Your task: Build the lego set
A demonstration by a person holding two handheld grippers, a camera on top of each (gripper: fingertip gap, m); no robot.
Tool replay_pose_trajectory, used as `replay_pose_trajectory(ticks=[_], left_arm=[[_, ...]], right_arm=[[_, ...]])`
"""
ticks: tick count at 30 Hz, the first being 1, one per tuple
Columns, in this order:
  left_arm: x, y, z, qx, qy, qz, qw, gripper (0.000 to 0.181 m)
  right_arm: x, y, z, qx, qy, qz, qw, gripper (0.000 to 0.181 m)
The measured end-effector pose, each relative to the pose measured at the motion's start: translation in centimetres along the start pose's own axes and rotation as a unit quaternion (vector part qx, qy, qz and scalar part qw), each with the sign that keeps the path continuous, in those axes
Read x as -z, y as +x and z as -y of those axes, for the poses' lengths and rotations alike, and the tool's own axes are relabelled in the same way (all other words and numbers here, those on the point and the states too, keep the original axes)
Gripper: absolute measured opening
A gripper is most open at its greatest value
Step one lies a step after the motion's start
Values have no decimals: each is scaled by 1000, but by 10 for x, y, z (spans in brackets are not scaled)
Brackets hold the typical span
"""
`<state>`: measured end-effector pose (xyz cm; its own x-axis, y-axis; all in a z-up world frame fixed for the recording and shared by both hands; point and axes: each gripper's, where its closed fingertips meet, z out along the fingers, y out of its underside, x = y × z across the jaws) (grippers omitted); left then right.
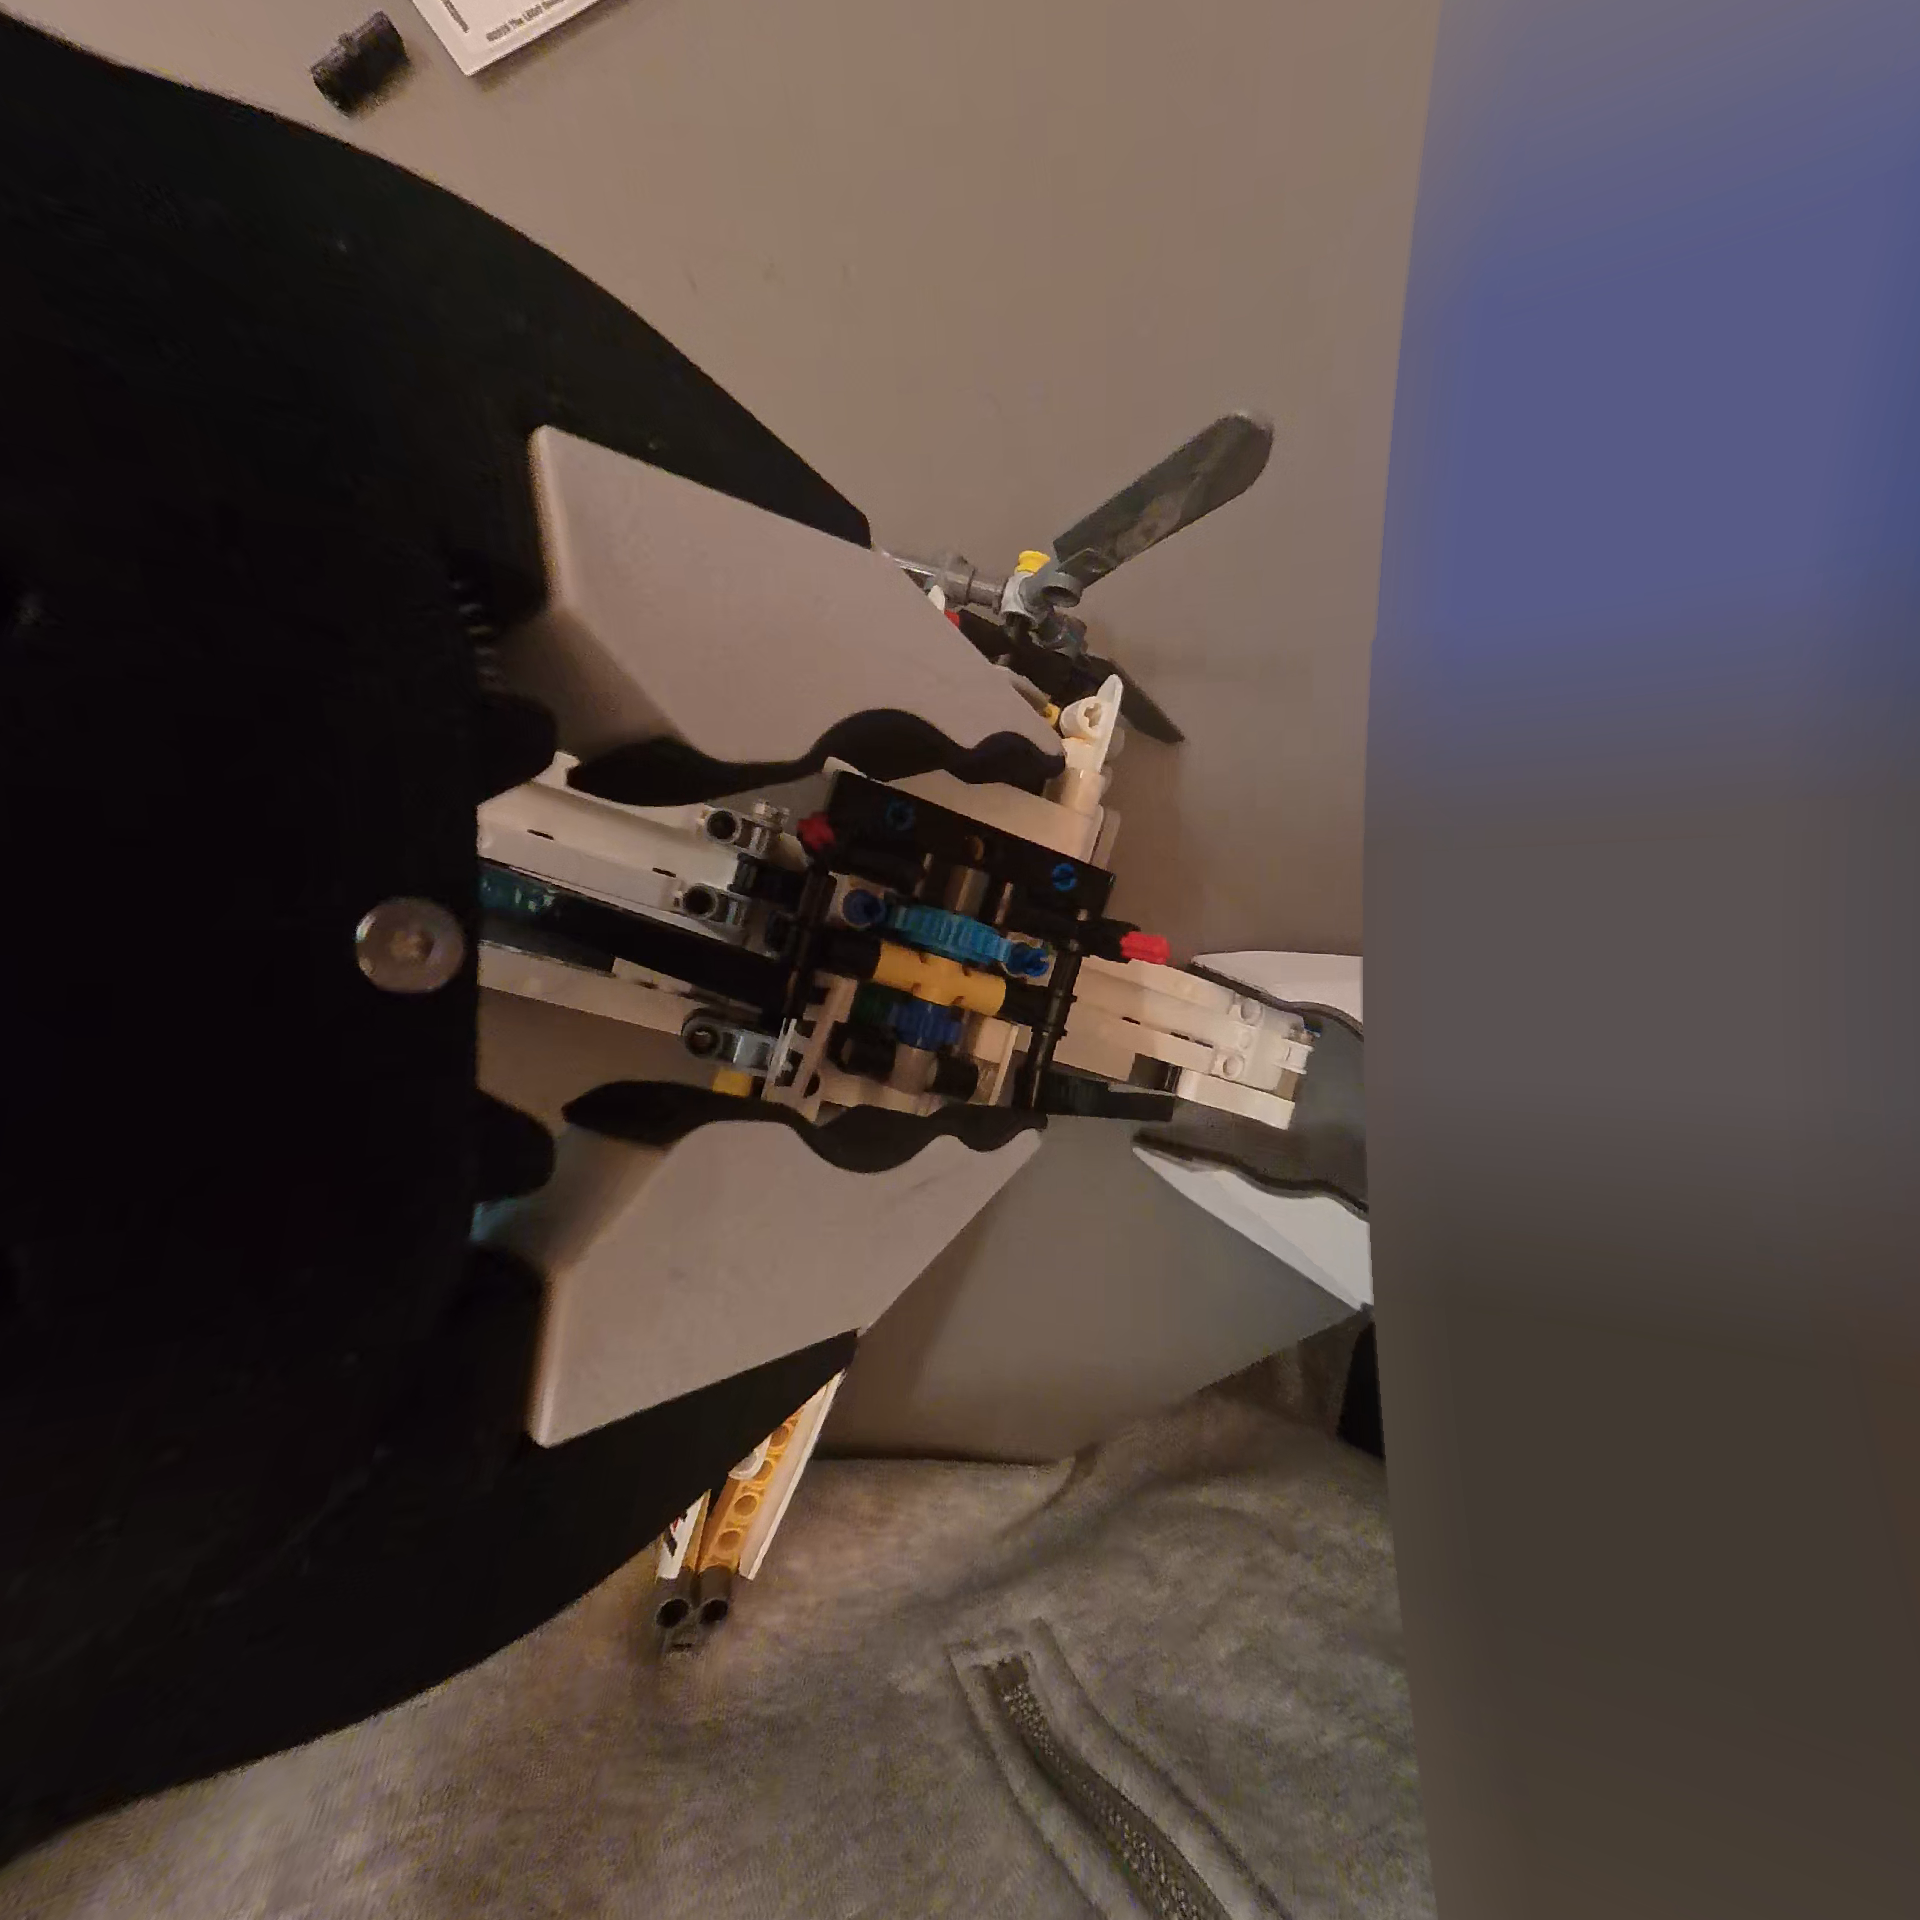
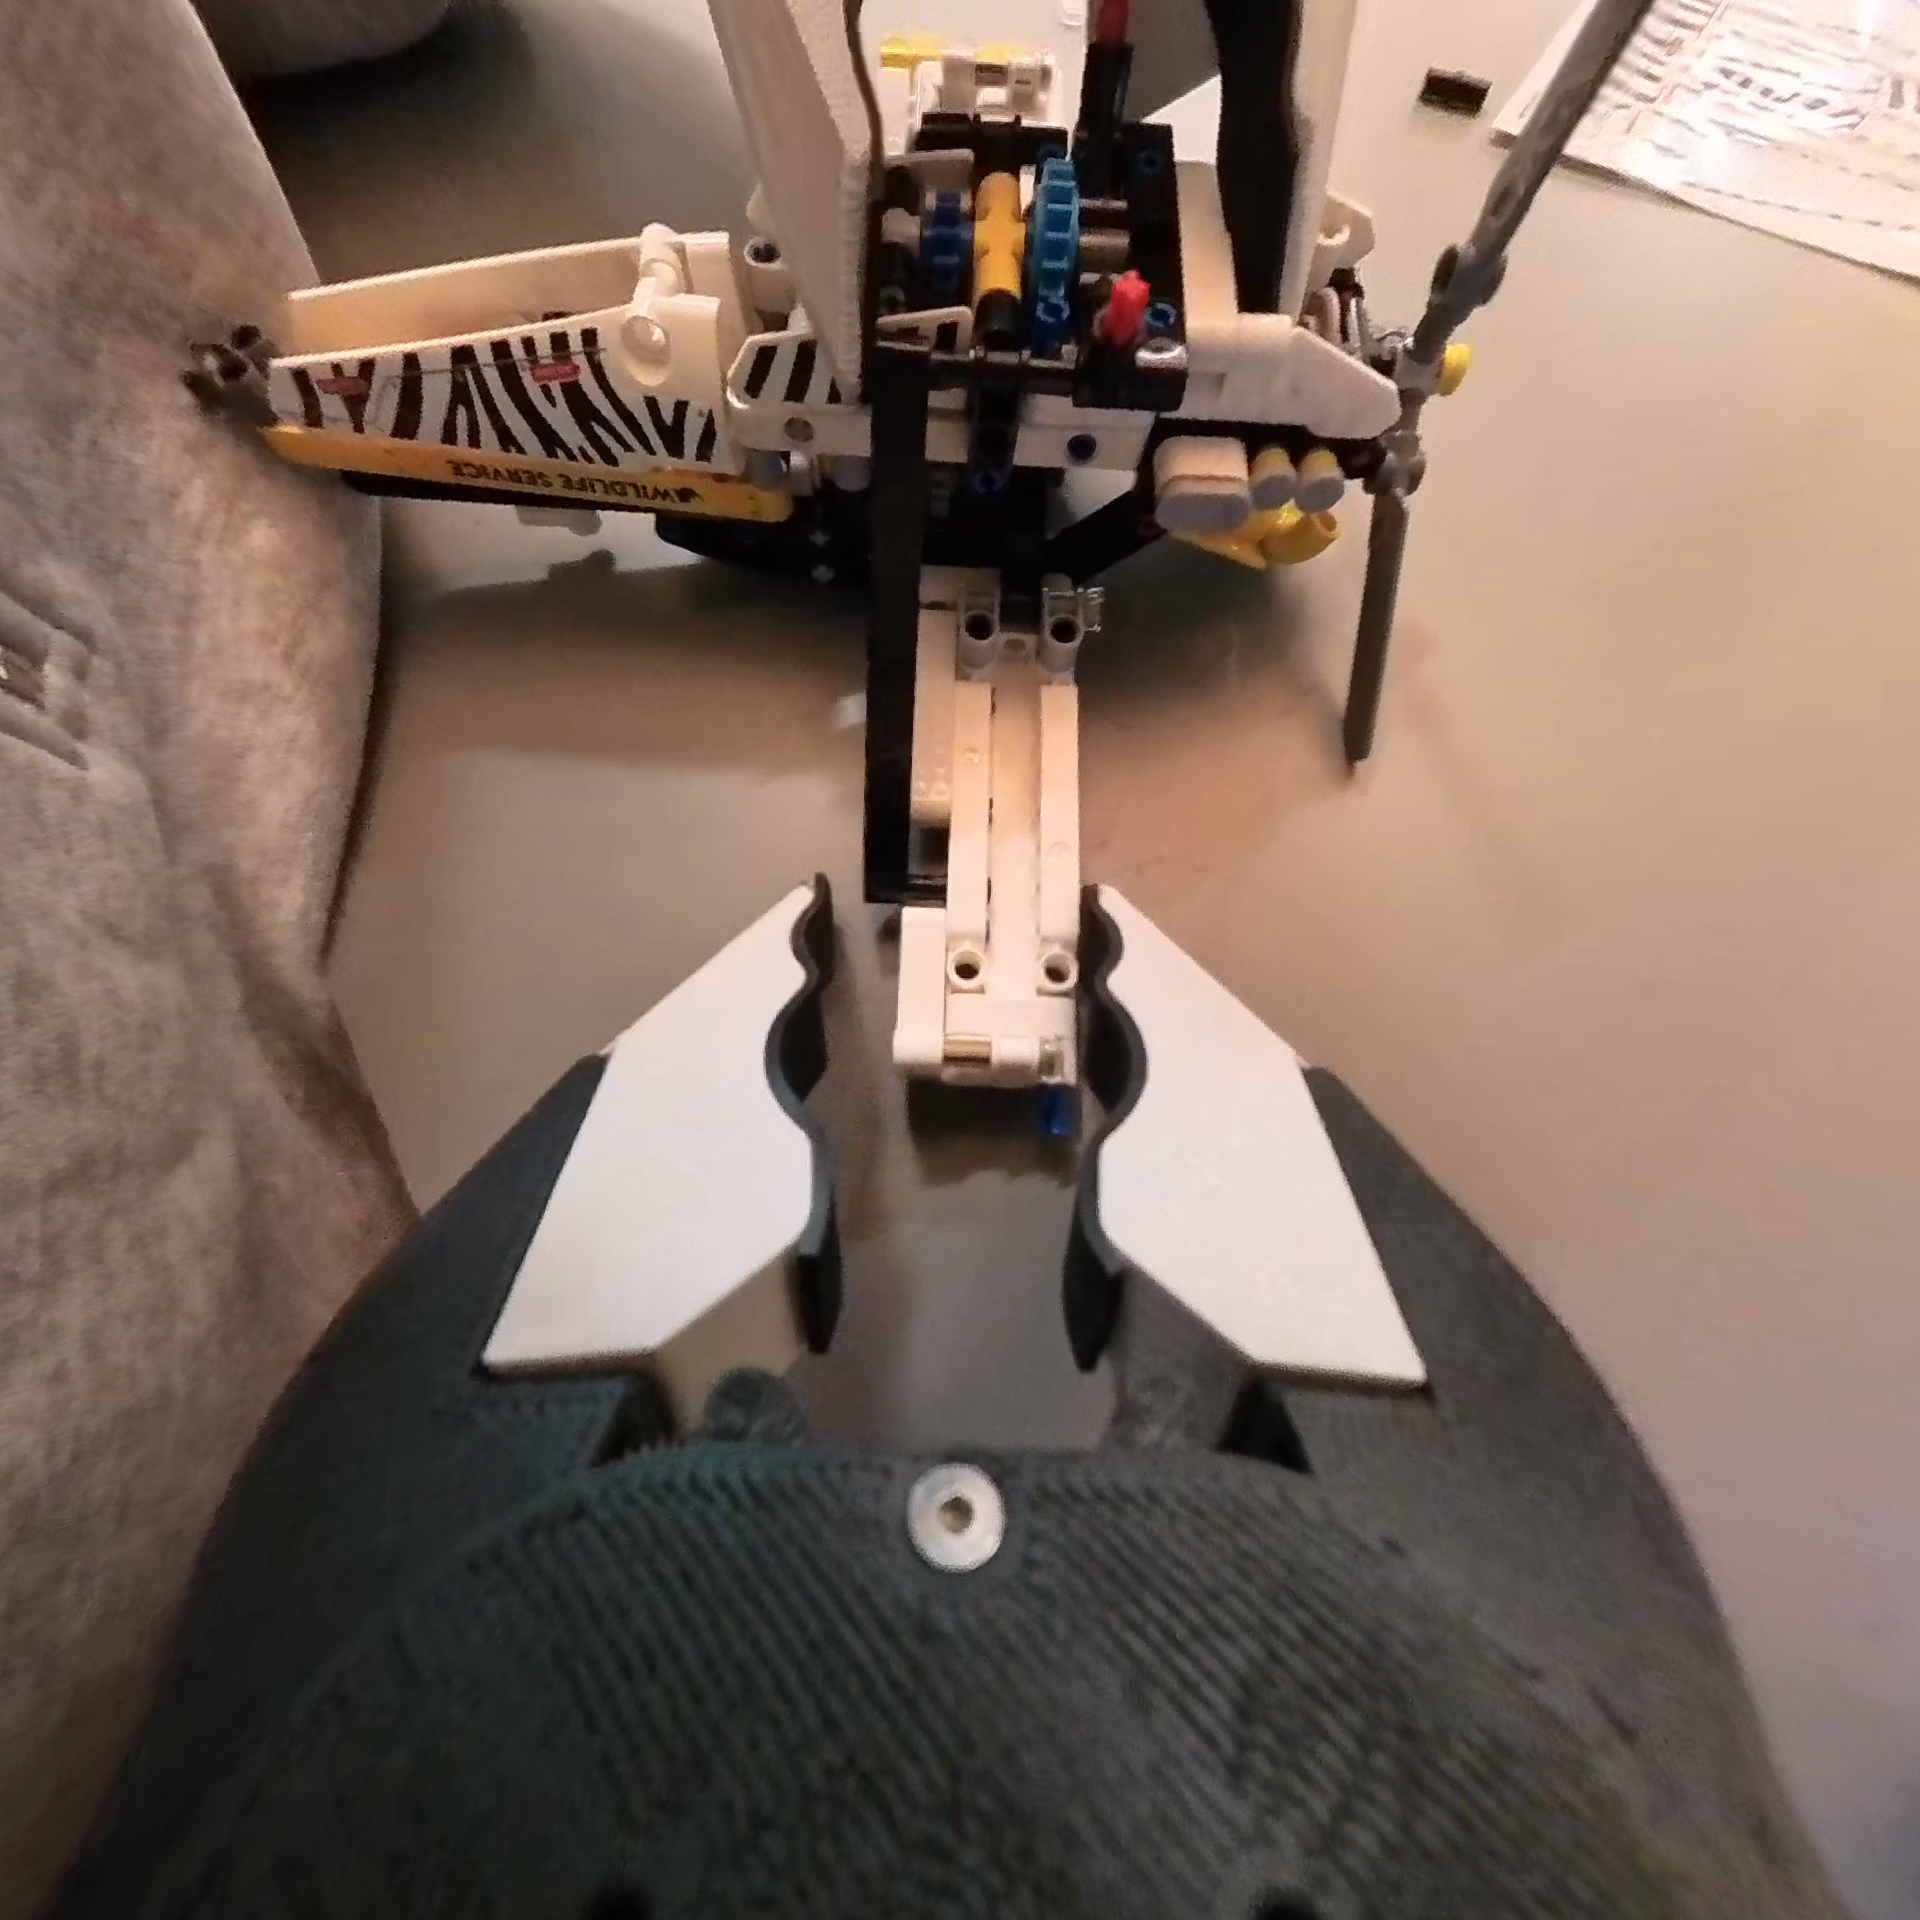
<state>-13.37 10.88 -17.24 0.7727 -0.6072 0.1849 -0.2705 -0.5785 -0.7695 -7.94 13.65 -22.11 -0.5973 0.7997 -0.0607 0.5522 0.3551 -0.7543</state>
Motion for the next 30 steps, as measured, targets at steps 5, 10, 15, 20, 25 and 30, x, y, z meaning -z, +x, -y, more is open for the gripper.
replay_pose_trajectory(ticks=[5, 10, 15, 20, 25, 30], left_arm=[[0, 1, -1, -2, -7, 4, 1000, 62], [1, 1, -2, -4, -10, 7, 1000, 62], [0, 1, -1, -6, -10, 10, 1000, 62], [0, 1, -1, -4, -7, 8, 1000, 62], [-1, 0, -1, 4, -2, 5, 1000, 61], [-1, -2, -1, 11, -3, 7, 1000, 62]], right_arm=[[2, -1, 1, -30, 1, 17, 999, 48], [4, 4, 7, -43, 8, 18, 999, 43], [0, 6, 4, -39, -10, 24, 999, 40], [-1, 5, 4, -38, -7, 32, 999, 39], [-2, 5, 4, -41, -12, 35, 998, 39], [-3, 6, 4, -39, -19, 34, 998, 38]])
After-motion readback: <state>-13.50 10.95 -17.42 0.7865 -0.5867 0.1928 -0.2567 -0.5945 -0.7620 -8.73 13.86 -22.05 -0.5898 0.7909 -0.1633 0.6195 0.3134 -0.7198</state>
